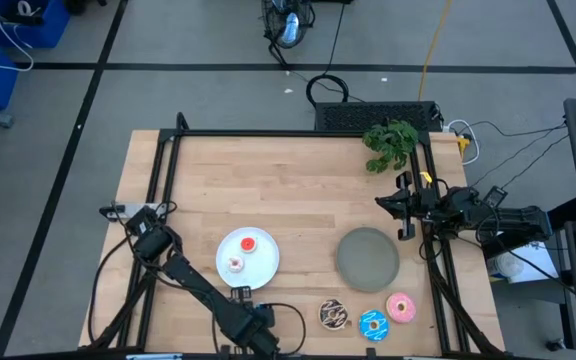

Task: Pick & Place donuts
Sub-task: Put the small brown donut on the white plate

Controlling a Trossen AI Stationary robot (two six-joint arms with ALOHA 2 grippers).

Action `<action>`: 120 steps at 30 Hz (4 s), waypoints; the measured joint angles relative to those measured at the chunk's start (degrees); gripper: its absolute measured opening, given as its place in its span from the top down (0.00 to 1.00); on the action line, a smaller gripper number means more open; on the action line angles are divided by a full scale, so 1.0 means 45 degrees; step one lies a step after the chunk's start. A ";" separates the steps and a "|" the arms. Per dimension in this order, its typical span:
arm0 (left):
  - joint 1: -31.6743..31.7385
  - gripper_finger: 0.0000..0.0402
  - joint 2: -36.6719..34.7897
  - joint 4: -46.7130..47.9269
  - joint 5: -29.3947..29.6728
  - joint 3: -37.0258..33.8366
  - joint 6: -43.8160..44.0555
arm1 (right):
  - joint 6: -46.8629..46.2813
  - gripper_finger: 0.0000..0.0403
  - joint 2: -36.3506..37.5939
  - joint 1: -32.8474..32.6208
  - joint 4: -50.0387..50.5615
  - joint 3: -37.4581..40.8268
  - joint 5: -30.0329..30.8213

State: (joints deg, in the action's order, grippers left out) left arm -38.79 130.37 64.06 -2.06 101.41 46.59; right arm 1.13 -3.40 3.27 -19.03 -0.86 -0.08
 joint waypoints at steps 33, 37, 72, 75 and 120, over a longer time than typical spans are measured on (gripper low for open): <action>0.0015 0.63 -0.5218 0.2459 0.2434 0.0000 0.1286 | 0.0000 1.00 0.0000 0.0000 -0.0199 -0.0001 0.0001; 0.0020 0.63 -0.5231 0.2451 0.2380 0.0000 0.1441 | 0.0049 1.00 0.0000 0.0000 -0.0214 -0.0001 0.0000; 0.0010 0.63 -0.5231 0.2438 0.2476 0.0000 0.1103 | 0.0044 1.00 0.0000 0.0000 -0.0335 0.0001 0.0005; 0.0010 0.63 -0.5231 0.2441 0.2487 0.0000 0.1063 | 0.0044 1.00 0.0000 0.0000 -0.0335 -0.0001 0.0005; 0.5837 0.63 -0.5231 -0.0340 0.2123 -0.3228 -0.4796 | -0.0102 1.00 0.0000 0.0000 -0.0379 -0.0001 -0.0034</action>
State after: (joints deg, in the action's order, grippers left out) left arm -12.52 106.83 62.53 7.49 86.88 25.01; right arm 0.67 -3.40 3.27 -20.73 -0.86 -0.23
